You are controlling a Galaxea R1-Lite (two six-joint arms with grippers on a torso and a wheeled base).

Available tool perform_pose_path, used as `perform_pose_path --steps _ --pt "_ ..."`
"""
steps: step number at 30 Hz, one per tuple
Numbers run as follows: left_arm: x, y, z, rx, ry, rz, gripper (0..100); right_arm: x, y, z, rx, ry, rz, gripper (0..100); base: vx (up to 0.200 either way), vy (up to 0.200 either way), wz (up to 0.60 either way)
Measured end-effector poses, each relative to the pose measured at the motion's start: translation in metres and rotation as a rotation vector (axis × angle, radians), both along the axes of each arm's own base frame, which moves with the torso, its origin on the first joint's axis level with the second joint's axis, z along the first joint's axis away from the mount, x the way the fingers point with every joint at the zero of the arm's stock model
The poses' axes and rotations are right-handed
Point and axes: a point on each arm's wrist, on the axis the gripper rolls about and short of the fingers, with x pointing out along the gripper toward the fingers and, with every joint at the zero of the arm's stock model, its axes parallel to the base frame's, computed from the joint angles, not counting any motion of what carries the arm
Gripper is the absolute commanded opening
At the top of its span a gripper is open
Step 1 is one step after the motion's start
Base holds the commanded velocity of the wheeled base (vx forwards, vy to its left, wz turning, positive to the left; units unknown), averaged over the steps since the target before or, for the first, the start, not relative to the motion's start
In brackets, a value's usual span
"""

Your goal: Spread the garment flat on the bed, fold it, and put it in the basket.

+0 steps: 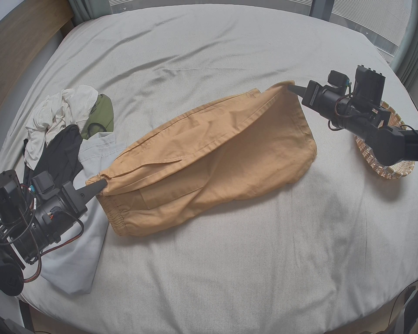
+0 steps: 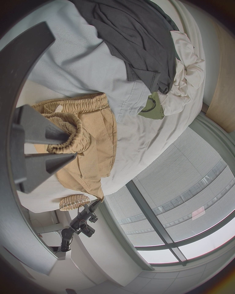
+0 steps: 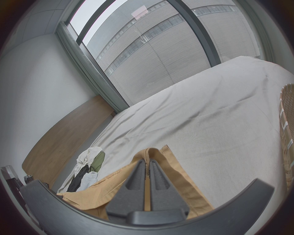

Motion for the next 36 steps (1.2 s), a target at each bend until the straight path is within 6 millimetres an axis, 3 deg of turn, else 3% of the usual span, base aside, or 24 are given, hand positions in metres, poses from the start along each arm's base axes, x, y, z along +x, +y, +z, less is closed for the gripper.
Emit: perform_pose_path --steps 6,24,25,36 --pt "0.001 0.001 0.001 -0.009 0.001 0.008 0 0.005 0.003 0.004 0.002 -0.002 0.002 0 0.000 0.000 0.00" --pt "0.011 0.004 -0.004 -0.028 0.035 0.032 0 0.035 0.013 -0.007 0.002 -0.006 0.004 0 0.000 0.000 0.00" --pt "0.012 0.004 -0.004 -0.031 0.038 0.034 100 0.037 0.014 -0.007 0.003 -0.008 0.005 100 0.000 0.000 0.00" --pt "0.028 0.011 -0.002 -0.105 0.065 0.079 100 0.056 0.021 -0.001 0.038 -0.045 0.009 100 0.000 0.000 0.00"
